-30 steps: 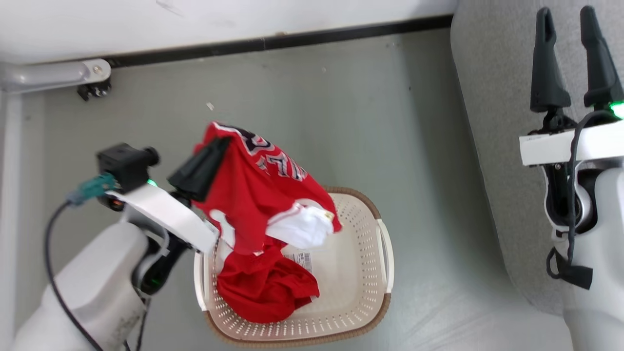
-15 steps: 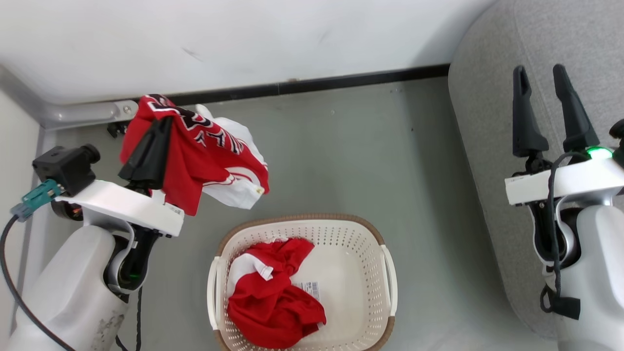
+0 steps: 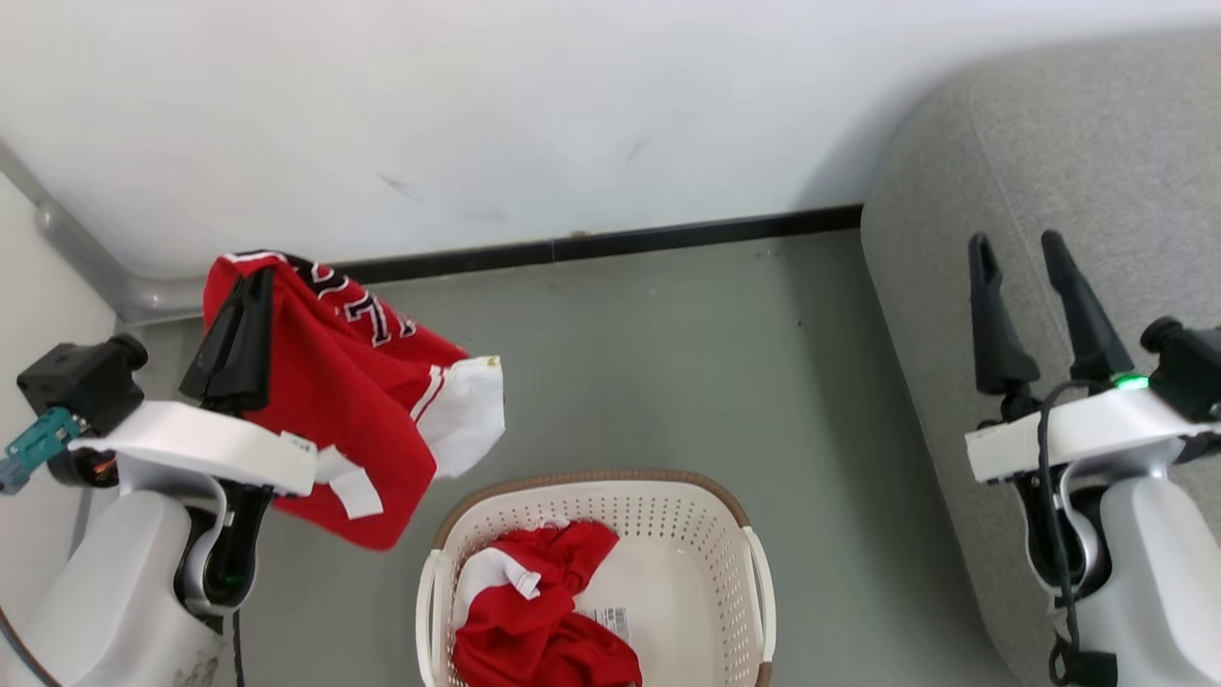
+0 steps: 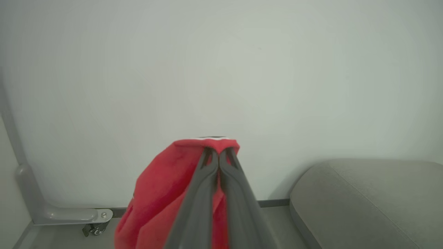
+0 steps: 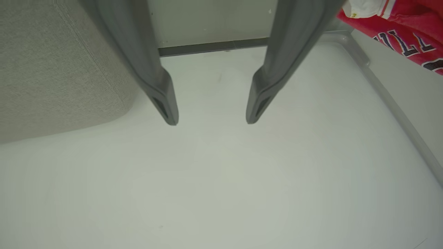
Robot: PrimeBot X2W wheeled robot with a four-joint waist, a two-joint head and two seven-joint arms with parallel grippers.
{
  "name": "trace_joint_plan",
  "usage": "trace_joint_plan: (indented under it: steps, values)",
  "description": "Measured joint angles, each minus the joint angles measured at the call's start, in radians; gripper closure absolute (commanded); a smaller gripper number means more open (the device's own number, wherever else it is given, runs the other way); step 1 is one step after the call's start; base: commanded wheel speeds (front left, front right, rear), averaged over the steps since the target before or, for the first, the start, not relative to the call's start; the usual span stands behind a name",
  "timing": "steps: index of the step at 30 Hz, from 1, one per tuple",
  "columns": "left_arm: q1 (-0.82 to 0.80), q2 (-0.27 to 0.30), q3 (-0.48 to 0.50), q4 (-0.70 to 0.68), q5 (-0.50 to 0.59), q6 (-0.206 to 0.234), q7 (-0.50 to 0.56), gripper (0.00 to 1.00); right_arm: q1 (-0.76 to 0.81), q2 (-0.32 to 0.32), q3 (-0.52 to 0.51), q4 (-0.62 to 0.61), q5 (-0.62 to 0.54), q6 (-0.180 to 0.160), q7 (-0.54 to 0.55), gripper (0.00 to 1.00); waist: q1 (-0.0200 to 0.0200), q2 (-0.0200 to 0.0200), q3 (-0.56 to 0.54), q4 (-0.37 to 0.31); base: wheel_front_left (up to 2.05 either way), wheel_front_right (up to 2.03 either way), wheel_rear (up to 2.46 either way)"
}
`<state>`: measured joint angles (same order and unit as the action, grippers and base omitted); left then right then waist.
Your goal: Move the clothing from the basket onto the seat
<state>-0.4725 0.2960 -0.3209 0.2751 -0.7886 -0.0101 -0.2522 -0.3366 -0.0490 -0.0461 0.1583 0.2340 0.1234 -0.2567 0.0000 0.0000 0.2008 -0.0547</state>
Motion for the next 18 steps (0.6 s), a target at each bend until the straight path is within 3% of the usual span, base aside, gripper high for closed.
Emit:
trace_joint_plan:
  steps: [18]
  values:
    - [0.171, -0.032, 0.1, -0.009, 0.105, 0.007, 0.0, 1.0, 0.126, 0.004, 0.027, 0.005, 0.0, 0.0, 0.0, 0.0, 0.0, 0.0, -0.124, 0.004, 0.0, 0.0, 0.0]
